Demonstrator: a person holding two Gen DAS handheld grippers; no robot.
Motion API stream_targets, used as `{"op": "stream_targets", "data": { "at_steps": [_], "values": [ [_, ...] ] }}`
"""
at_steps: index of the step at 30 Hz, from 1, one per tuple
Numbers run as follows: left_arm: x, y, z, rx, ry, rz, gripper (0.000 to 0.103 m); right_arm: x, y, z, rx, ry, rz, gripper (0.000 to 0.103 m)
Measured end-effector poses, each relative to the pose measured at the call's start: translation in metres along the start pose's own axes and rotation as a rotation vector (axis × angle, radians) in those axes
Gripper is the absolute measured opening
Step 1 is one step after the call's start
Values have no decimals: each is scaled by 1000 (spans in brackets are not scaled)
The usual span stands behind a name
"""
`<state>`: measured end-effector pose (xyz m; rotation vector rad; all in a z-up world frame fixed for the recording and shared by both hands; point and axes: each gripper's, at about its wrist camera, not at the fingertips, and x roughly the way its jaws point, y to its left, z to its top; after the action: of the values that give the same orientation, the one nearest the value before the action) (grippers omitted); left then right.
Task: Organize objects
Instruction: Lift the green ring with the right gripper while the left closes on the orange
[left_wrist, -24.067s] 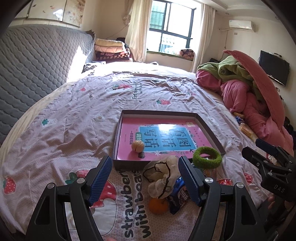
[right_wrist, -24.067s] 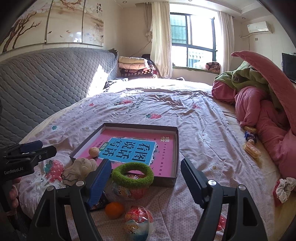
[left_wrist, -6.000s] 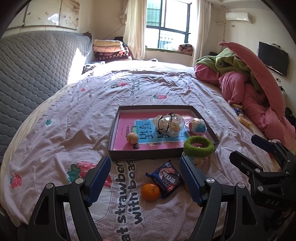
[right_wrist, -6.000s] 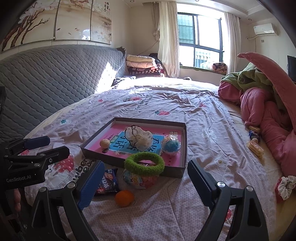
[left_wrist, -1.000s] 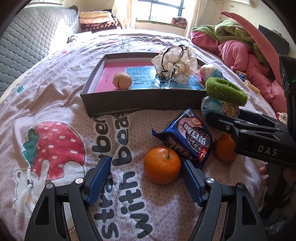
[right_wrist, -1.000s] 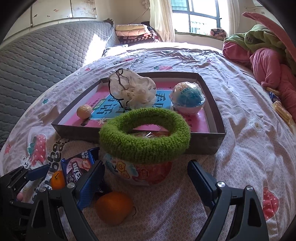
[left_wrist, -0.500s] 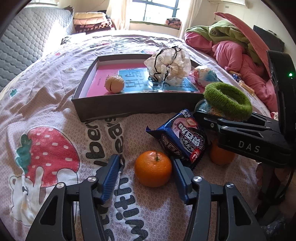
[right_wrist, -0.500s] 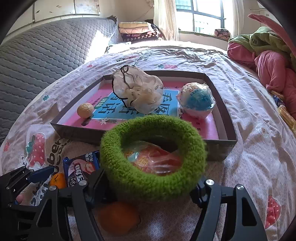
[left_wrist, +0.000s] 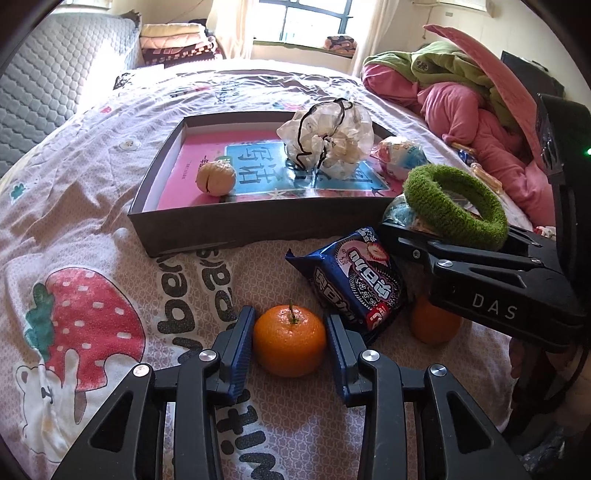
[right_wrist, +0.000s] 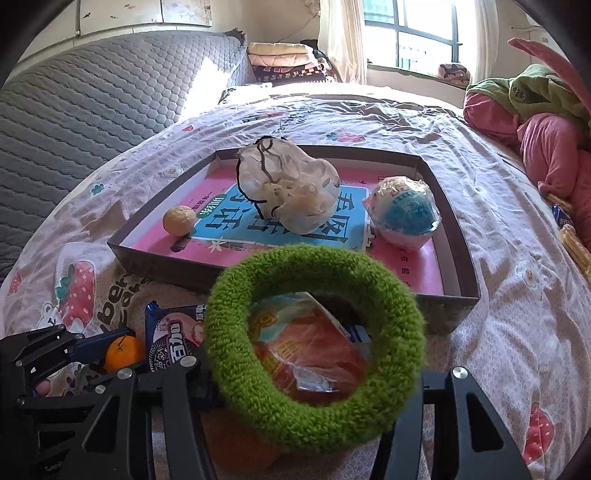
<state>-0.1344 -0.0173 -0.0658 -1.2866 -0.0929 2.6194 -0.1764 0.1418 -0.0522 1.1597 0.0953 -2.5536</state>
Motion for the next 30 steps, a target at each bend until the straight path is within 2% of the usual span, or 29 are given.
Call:
{"op": "stream_targets", "data": {
  "at_steps": [8, 30],
  "values": [
    [-3, 3, 7, -19, -12, 0, 38, -4, 0, 7, -1, 9, 12, 55],
    [-13, 0, 36, -11, -65, 7, 38, -21, -1, 29, -12, -48, 17, 55]
  ]
}}
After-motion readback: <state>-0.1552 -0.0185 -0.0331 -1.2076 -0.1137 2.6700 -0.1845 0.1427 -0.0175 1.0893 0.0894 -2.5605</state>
